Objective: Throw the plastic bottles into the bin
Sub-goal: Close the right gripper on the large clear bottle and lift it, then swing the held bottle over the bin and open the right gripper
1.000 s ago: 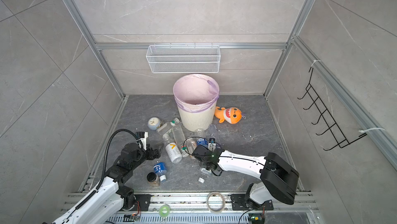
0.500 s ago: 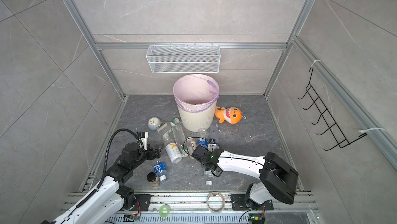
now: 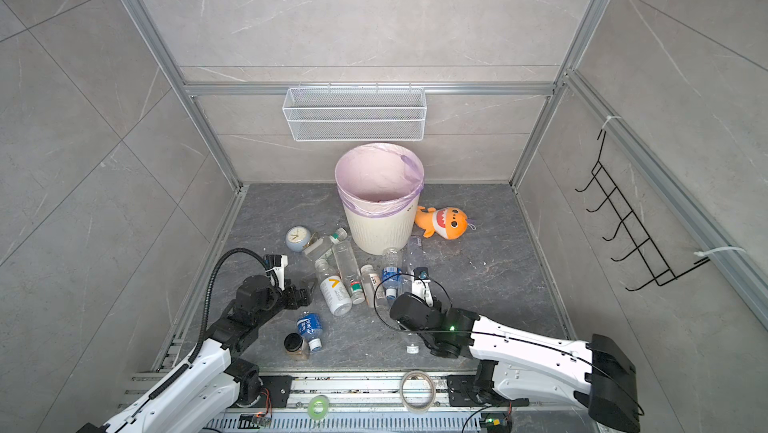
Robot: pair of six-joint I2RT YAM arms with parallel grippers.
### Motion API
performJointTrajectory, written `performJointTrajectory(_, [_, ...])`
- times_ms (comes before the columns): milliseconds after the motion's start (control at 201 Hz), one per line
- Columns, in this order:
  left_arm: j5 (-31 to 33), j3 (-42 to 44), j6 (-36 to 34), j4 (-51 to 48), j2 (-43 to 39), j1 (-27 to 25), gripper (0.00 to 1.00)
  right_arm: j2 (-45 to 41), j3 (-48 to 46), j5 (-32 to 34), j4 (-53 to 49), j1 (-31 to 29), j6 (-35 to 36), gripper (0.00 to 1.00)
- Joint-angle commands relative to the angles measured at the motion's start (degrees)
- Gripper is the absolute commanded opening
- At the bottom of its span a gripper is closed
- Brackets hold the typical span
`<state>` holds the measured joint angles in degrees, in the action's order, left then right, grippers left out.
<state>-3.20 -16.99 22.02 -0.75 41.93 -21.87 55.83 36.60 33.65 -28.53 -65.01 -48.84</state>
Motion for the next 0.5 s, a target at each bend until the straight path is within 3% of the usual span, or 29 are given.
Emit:
performJointTrajectory(0, [-0.5, -0.3, -1.3, 2.3, -0.1, -0.1, 0.98, -4.8, -1.0, 6.0, 2.1, -1.1, 6.3, 0.43])
performJointTrajectory(154, [-0.5, -0.4, -1.3, 2.3, -0.1, -0.1, 0.98, -8.8, 2.1, 6.5, 3.4, -1.4, 14.0, 0.39])
performJointTrajectory(324, [-0.4, -0.3, -1.3, 2.1, -0.2, -0.1, 0.98, -6.4, 13.7, 8.9, 2.6, -1.4, 23.3, 0.39])
performJointTrajectory(498, [0.1, -0.2, -1.2, 2.1, -0.7, -0.1, 0.98, 8.4, 39.6, 9.7, -2.3, 2.9, 31.7, 0.35])
